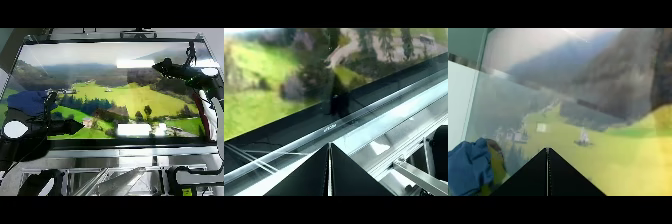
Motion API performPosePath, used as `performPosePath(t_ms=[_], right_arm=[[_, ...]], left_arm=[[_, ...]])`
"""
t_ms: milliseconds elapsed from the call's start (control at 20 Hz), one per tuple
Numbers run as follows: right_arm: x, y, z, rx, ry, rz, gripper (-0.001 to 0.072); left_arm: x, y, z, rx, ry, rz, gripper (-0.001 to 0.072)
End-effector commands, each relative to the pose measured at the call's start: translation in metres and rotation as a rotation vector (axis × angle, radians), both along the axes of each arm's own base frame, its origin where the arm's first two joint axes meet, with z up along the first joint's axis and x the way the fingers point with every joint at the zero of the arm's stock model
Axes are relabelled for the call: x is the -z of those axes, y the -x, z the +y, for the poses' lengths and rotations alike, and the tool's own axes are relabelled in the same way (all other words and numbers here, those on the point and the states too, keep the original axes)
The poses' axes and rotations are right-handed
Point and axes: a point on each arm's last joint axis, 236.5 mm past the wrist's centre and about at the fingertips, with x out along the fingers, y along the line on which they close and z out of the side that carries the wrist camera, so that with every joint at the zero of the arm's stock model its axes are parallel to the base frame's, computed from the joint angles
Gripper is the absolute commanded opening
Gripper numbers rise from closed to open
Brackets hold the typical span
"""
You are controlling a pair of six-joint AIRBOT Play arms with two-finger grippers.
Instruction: Fold the shirts.
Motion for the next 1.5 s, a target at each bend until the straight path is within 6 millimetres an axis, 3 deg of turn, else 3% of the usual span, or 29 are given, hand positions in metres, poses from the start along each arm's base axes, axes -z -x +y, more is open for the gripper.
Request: performPosePath(t_ms=[0, 800, 1350, 1450], right_arm=[[0.0, 0.0, 0.0, 0.001, 0.0, 0.0, 0.0024], [0.0, 0.0, 0.0, 0.001, 0.0, 0.0, 0.0024], [0.004, 0.001, 0.007, -0.022, -0.048, 0.025, 0.0024], [0.01, 0.017, 0.015, -0.097, -0.021, 0.049, 0.0022]], left_arm=[[0.0, 0.0, 0.0, -0.001, 0.0, 0.0, 0.0019], [0.0, -0.001, 0.0, -0.002, 0.001, -0.002, 0.0019], [-0.013, -0.049, 0.015, -0.144, -0.017, -0.169, 0.0017], [-0.025, -0.07, 0.048, -0.188, -0.132, -0.26, 0.002]])
